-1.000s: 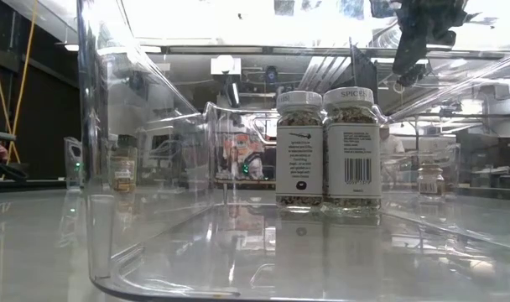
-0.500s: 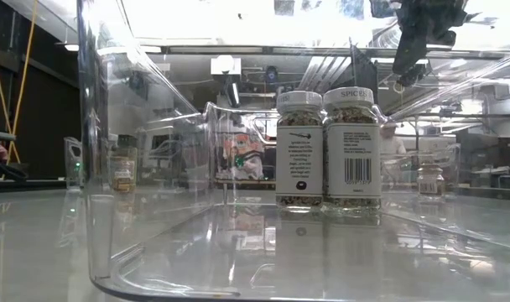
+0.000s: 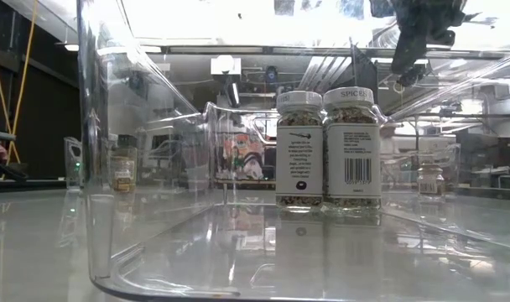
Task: Sort spices by type
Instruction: Put the bottom white seasoning bottle into the bottom transparent bin
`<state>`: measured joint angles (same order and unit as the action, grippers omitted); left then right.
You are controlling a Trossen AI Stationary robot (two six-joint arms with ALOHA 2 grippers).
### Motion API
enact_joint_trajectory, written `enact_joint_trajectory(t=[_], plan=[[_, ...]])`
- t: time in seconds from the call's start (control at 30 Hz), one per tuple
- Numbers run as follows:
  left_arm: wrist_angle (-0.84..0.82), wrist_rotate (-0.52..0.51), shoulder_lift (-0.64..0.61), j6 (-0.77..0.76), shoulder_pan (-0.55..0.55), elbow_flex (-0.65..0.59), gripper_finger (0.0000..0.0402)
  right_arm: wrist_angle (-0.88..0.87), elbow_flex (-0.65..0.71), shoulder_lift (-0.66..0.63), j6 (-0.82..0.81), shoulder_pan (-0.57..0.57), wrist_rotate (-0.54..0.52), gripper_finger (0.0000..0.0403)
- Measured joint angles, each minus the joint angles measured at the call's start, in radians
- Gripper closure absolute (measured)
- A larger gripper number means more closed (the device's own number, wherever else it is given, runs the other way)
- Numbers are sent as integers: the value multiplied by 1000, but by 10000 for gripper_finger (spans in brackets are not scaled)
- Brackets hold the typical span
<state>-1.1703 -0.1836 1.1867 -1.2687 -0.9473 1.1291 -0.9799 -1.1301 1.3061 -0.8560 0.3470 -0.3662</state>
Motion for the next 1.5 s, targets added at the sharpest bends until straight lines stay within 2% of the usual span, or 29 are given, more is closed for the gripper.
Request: enact_joint_trajectory(t=[0.07,0.1,0.2,0.3,0.43,0.57,0.77,1.07,1.5], plan=[[49,-87,-14,118,117,13,234,14,0,0,-15,0,-25,402],[92,-99,-8,205,183,17,234,24,0,0,-22,0,-39,402],[279,-66,50,502,375,32,234,54,0,0,-35,0,-82,402],[427,-18,161,745,524,87,234,90,0,0,-37,0,-113,402],[484,9,324,986,631,223,234,103,0,0,-64,0,-131,402],[453,56,462,1150,661,339,234,105,0,-5,-98,0,-129,402],[370,99,574,1240,660,419,234,104,-36,-11,-111,1,-104,402],[349,119,680,1246,680,432,234,110,-47,-11,-105,-7,-104,402],[343,118,699,1236,746,432,234,129,-47,-11,-105,-6,-104,402]])
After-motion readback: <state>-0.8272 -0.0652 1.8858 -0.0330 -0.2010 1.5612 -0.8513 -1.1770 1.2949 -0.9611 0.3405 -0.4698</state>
